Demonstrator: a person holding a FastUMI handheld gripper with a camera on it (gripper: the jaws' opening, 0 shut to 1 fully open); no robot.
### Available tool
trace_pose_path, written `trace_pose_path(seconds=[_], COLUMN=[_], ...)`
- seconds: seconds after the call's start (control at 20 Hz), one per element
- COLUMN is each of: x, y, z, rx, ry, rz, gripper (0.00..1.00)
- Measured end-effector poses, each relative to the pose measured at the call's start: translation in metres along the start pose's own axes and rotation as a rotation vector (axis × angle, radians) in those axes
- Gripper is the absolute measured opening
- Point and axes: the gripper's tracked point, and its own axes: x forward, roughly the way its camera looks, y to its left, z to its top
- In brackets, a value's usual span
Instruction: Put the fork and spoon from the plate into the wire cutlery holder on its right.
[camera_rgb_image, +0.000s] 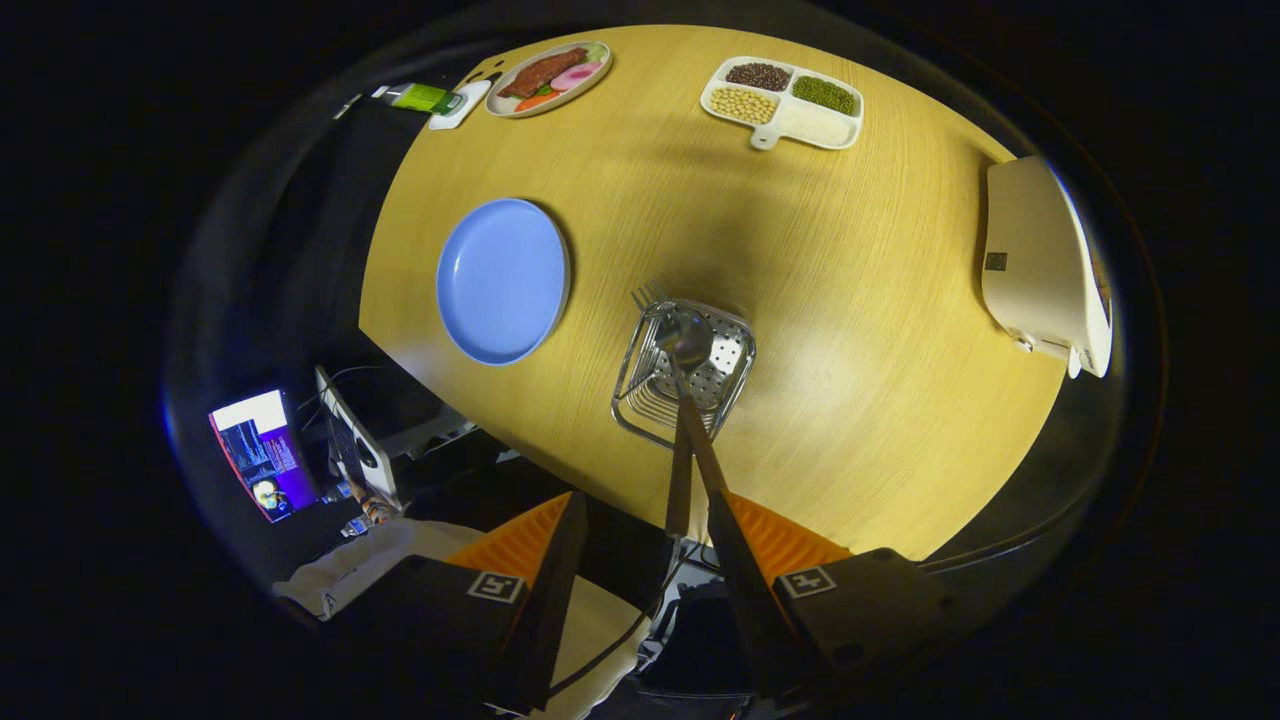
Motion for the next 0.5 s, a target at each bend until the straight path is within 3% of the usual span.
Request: trace_pose_path(seconds=[0.05, 0.1, 0.5], x=[-0.002, -0.006, -0.058], y=[0.002, 0.003, 0.031], z=[-0.003, -0.003, -0.001], rx=[-0.003, -0.005, 0.076], ry=[-0.021, -0.042, -0.399], rz=[0.000, -0.001, 0.029], gripper=[0.82, 0.97, 0.99])
